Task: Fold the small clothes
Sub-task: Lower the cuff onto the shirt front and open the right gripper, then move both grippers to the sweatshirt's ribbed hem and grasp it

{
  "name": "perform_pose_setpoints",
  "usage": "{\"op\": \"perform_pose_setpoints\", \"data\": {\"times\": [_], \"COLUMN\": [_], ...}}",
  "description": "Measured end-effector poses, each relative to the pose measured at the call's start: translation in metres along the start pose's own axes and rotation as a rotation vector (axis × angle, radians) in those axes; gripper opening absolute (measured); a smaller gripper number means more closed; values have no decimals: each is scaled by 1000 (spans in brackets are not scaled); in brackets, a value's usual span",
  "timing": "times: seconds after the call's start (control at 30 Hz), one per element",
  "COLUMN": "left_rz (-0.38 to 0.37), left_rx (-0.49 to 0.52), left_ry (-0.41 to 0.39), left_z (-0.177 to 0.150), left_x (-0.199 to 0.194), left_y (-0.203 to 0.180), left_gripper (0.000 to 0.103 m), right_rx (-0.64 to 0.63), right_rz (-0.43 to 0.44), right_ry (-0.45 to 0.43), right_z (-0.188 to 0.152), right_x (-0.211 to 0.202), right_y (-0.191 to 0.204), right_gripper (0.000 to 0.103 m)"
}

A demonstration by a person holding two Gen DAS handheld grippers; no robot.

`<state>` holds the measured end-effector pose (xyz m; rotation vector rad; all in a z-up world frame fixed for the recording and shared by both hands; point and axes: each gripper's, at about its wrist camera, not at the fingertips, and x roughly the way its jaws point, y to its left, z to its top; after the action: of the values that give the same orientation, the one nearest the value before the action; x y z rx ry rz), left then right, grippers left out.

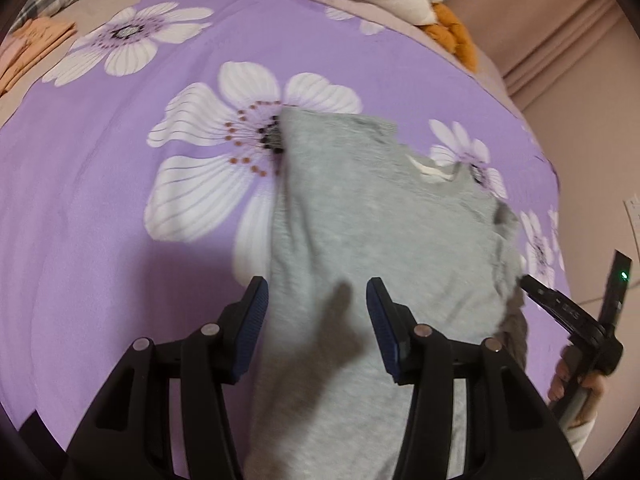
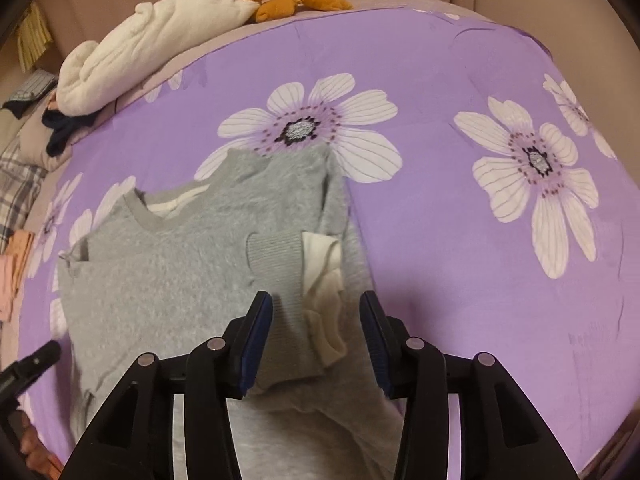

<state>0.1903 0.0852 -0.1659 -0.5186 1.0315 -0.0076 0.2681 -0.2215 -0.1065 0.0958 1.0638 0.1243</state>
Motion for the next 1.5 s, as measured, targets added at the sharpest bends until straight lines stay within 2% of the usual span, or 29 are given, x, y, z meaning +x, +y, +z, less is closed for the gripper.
{"op": "perform_pose_setpoints", "data": {"times": [0.17,0.3,0.57,0.83,1.1,1.27,1.33,1.37,1.4,1.43,1.5], "left_rz": [-38,-10,13,28,32,22,9,4,-1,-4,0], "left_rx": [42,45,32,65,61,29,19,17,20,27,42], "left_ry": [35,78,103,87,79,84,79,73,59,40,-1], "left_z": [-16,-25,-26,-29,-30,-31,-33,-35,-36,-38,-41], "left_x": [6,24,39,41,41,28,18,12,4,-3,-19], "left_y": [-13,-12,-6,-8,-9,-7,-7,-8,-9,-10,-12], "left_gripper": [50,50,51,51,51,51,55,63,70,73,79], "right_rx": [27,38,37,38,23,39,42,38,29,19,-1], "right_rz": [24,18,-11,-15,-44,-42,-45,-47,-50,-57,-63], "right_ry": [20,38,44,40,22,6,-5,-11,-14,-15,-45], "right_z": [-8,-12,-18,-22,-24,-26,-27,-28,-29,-30,-31], "right_x": [5,11,19,24,26,21,14,10,6,1,-11], "right_y": [-7,-9,-14,-17,-14,-15,-16,-17,-17,-16,-15], "right_gripper": [44,45,45,44,44,45,45,46,52,60,69]}}
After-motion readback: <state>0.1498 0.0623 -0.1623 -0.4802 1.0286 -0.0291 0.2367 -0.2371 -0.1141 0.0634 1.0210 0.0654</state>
